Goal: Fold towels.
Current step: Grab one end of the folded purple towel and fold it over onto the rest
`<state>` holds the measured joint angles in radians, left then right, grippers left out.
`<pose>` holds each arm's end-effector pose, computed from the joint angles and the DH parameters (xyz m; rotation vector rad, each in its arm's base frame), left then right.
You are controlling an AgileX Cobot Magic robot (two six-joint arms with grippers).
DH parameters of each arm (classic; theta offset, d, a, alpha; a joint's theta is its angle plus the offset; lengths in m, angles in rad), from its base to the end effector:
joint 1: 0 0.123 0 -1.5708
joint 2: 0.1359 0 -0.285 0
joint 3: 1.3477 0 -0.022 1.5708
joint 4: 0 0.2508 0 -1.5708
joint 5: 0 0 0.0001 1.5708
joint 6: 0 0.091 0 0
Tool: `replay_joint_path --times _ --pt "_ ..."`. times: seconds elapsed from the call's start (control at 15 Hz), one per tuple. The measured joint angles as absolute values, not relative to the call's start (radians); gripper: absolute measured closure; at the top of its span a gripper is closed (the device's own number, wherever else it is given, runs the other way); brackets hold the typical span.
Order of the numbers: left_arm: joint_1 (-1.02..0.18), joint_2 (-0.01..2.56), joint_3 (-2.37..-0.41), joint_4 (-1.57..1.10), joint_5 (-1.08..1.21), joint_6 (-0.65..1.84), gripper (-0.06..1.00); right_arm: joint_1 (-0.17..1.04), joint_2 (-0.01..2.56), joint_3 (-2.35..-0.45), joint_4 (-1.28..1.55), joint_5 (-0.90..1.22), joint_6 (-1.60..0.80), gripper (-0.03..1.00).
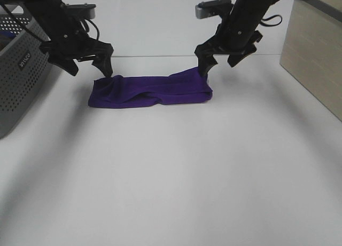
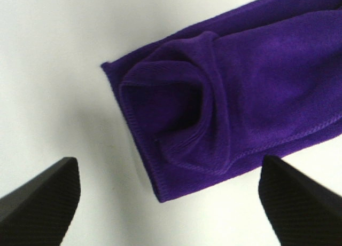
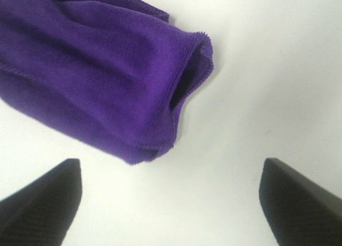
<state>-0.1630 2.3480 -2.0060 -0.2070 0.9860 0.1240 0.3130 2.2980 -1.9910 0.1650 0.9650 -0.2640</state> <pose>0.4944 -0.0971 0.1707 0.2816 2.7892 -0.2784 0.4724 0.1658 0.1917 -0.6933 2.6628 0.2253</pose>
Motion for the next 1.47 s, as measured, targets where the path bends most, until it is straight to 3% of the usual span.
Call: replay_joint_path --times 0.13,0.27,0.87,1.13,1.27,1.4,1.47 --pt "-0.053 2.391 -2.037 -0.365 1.079 0.183 0.11 0.313 2.23 -1.993 0.162 1.073 -0.264 0.09" --pt "-0.028 2.423 -2.037 -0.444 1.104 0.245 0.11 0.313 2.218 -1.993 0.157 1.09 -0.264 0.09" --pt "-0.026 2.532 -2.051 -0.623 1.087 0.334 0.15 0.313 2.216 -1.993 0.155 1.116 -0.264 0.09" --pt "-0.105 2.55 -2.077 -0.623 1.038 0.335 0.2 0.313 2.216 -1.993 0.154 1.147 -0.264 0.09" --pt "-0.179 2.555 -2.079 -0.587 0.991 0.275 0.37 0.313 2.216 -1.993 0.154 1.168 -0.264 0.09" --pt "-0.183 2.559 -2.079 -0.54 0.987 0.248 0.75 0.313 2.216 -1.993 0.154 1.185 -0.264 0.09" --pt "-0.181 2.56 -2.086 -0.509 1.0 0.248 0.88 0.313 2.216 -1.993 0.154 1.199 -0.264 0.09"
